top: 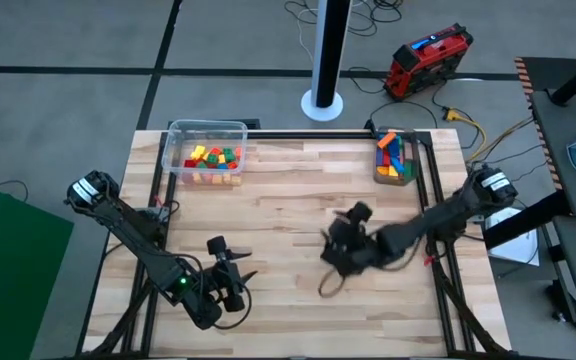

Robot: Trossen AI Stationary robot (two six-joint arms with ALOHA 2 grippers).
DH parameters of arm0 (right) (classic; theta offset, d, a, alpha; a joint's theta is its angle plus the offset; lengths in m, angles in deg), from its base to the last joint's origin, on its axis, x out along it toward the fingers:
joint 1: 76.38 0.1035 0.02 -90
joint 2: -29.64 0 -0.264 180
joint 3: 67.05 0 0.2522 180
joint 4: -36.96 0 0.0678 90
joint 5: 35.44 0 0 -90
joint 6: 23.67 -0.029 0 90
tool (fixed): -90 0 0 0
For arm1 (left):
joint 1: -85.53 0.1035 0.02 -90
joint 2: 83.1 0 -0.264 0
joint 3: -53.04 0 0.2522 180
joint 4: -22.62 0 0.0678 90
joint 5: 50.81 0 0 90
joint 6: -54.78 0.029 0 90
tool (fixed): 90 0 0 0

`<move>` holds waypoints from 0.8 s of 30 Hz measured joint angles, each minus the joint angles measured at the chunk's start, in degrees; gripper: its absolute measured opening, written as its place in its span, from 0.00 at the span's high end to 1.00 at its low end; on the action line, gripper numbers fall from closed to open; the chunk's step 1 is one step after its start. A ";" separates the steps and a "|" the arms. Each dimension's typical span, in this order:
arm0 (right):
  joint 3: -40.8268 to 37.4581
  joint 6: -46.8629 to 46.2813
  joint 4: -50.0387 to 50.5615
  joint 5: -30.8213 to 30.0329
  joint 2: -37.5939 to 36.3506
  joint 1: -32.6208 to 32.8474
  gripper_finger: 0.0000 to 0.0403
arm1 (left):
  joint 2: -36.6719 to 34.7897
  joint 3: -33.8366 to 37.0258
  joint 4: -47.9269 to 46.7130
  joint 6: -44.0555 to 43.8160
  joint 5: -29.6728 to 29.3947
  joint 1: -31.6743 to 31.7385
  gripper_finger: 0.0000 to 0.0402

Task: Sort blocks by size
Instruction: Return to Home Position

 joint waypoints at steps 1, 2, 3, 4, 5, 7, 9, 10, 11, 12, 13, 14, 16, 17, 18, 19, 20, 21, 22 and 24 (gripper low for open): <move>0.00 0.85 -2.26 -0.21 0.27 1.99 0.24 | 0.00 -0.01 0.03 0.01 0.27 0.00 0.50; 0.00 2.28 -4.04 -0.68 0.63 3.64 0.24 | 0.00 -0.01 0.15 0.02 0.34 0.00 0.50; -0.02 4.49 -6.49 -1.06 1.23 5.01 0.24 | 0.02 0.03 0.73 0.33 0.32 0.00 0.50; -0.04 7.30 -9.69 -1.15 1.85 6.20 0.25 | 0.22 0.06 1.61 1.61 0.14 0.10 0.50; -0.09 10.66 -13.34 -0.67 2.33 7.06 0.25 | 0.51 0.08 2.44 3.60 -0.67 0.35 0.50; -0.41 18.88 -21.89 3.90 3.32 7.47 0.26 | 1.24 0.21 6.43 9.10 -2.40 1.29 0.50; -1.22 28.32 -32.98 14.83 3.95 6.24 0.27 | 1.38 0.26 13.65 18.21 -1.15 2.99 0.50; -1.95 33.34 -39.02 21.99 4.45 5.16 0.28 | 1.38 0.51 18.73 24.03 1.92 4.16 0.50; -2.64 37.98 -44.88 29.64 4.99 3.94 0.28 | 1.30 1.11 24.59 30.70 6.40 5.40 0.50; -3.33 41.88 -49.84 36.66 5.50 2.69 0.28 | 1.25 2.21 30.47 37.29 12.17 6.88 0.50; -3.82 44.78 -52.73 42.20 5.90 1.35 0.29 | 1.17 3.63 36.46 43.55 18.90 8.79 0.50; -4.04 46.70 -54.22 45.87 6.03 0.10 0.29 | 0.75 5.25 41.56 48.47 25.92 10.86 0.50; -4.53 48.73 -54.68 48.04 5.61 -2.43 0.30 | -1.74 9.58 46.99 52.34 34.72 15.42 0.50; -5.04 49.26 -54.41 48.04 5.03 -3.62 0.30 | -3.38 11.90 49.31 52.18 36.74 17.87 0.50; -5.92 49.66 -54.36 48.22 3.89 -4.75 0.31 | -5.75 14.58 50.73 51.50 38.00 20.03 0.50; -7.14 50.23 -54.34 48.98 2.89 -5.76 0.31 | -8.29 17.34 50.95 51.15 39.02 22.21 0.50; -8.44 51.35 -54.79 50.73 1.28 -6.78 0.32 | -11.04 19.87 51.43 51.11 40.63 24.35 0.50; -9.99 52.65 -55.17 53.11 -0.55 -7.72 0.32 | -13.90 22.12 52.37 51.91 43.08 26.16 0.50; -11.63 53.92 -55.57 55.75 -2.24 -8.77 0.32 | -17.05 24.12 52.57 53.20 46.12 27.76 0.50; -14.48 55.46 -57.28 59.95 -6.44 -11.31 0.33 | -23.77 26.73 53.15 55.95 51.97 31.40 0.50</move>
